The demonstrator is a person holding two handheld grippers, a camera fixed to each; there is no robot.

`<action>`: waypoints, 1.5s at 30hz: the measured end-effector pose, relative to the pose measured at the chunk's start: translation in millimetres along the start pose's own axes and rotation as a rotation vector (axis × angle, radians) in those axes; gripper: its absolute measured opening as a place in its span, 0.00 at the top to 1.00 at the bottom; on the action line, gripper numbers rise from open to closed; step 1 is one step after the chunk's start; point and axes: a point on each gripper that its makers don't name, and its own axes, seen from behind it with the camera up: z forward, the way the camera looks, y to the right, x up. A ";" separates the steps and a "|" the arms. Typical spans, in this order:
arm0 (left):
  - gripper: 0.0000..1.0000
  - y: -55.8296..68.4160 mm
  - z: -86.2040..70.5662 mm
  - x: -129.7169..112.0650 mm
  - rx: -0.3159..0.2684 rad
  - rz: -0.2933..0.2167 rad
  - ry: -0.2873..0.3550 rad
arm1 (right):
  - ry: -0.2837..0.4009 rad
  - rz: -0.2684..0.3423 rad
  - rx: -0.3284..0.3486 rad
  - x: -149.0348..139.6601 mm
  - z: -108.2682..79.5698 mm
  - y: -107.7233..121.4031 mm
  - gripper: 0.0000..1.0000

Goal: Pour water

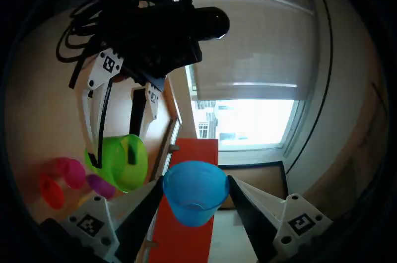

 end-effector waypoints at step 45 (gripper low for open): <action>0.17 -1.4 -2.5 -1.4 0.008 0.034 -0.027 | 0.062 0.759 -0.070 -2.7 -17.7 -4.0 0.06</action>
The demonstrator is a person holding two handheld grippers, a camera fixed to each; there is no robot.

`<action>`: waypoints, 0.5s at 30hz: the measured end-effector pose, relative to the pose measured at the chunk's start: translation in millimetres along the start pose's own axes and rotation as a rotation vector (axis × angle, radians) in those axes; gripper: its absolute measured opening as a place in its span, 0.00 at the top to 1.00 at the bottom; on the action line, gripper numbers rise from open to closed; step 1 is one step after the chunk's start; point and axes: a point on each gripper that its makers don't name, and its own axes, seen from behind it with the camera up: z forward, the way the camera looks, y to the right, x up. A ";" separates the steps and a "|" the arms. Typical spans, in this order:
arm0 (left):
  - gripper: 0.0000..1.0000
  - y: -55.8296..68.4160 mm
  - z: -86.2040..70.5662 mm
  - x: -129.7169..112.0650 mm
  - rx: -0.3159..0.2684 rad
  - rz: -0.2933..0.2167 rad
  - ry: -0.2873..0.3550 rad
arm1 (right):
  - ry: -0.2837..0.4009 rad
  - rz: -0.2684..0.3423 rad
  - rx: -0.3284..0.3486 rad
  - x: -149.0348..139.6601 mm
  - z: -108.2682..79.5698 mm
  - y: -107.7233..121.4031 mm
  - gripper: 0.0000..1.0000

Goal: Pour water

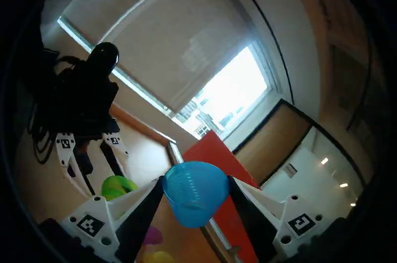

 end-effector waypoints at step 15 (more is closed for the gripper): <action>0.17 -2.8 -2.2 -0.8 0.006 0.001 -0.003 | -0.012 0.205 0.006 -5.1 -2.3 3.4 0.06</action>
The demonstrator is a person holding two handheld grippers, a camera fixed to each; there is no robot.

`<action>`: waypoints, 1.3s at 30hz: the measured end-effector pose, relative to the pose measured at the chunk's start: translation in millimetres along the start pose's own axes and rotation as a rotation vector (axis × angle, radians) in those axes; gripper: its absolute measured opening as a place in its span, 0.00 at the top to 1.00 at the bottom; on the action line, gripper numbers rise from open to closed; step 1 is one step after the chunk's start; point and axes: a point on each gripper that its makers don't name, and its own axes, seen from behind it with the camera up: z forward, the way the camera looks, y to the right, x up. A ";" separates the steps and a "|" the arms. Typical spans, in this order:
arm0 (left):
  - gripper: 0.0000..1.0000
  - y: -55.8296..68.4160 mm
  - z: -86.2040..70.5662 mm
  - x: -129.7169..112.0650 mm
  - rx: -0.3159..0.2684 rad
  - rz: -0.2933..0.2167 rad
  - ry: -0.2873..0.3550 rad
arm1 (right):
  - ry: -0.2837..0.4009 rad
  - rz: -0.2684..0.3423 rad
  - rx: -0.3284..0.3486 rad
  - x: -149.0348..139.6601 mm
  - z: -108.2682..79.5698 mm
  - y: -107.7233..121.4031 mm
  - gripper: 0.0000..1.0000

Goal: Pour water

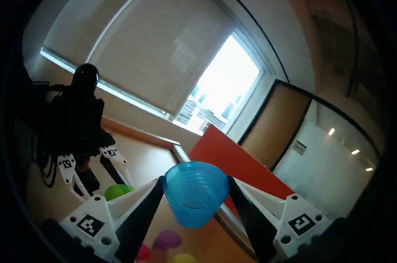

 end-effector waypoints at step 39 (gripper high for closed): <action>0.17 -1.3 -7.6 -2.9 0.015 0.004 -0.028 | -0.139 0.437 0.016 -38.0 -21.0 0.7 0.06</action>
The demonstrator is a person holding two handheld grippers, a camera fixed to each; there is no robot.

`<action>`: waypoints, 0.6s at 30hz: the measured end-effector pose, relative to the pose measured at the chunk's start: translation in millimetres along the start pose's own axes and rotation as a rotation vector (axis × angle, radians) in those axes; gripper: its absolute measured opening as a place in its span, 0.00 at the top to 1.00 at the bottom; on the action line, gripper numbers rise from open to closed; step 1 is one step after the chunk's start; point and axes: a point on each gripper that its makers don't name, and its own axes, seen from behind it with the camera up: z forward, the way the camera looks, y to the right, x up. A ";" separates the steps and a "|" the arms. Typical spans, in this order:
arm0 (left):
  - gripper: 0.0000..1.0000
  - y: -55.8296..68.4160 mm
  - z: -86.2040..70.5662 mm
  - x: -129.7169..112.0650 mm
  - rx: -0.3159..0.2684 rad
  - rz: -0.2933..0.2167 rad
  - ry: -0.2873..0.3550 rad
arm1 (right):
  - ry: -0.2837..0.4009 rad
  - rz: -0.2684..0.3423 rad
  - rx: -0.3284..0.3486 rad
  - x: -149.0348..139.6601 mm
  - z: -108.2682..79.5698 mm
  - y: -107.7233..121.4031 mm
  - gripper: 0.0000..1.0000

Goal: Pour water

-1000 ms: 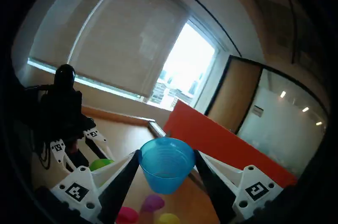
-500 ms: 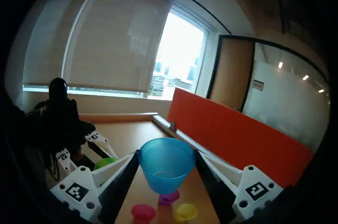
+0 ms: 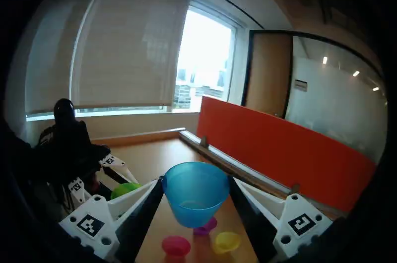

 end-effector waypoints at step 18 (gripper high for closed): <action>0.17 -10.5 -8.8 0.8 0.022 0.004 -0.033 | -0.030 0.005 -0.019 -21.0 -14.2 8.0 0.06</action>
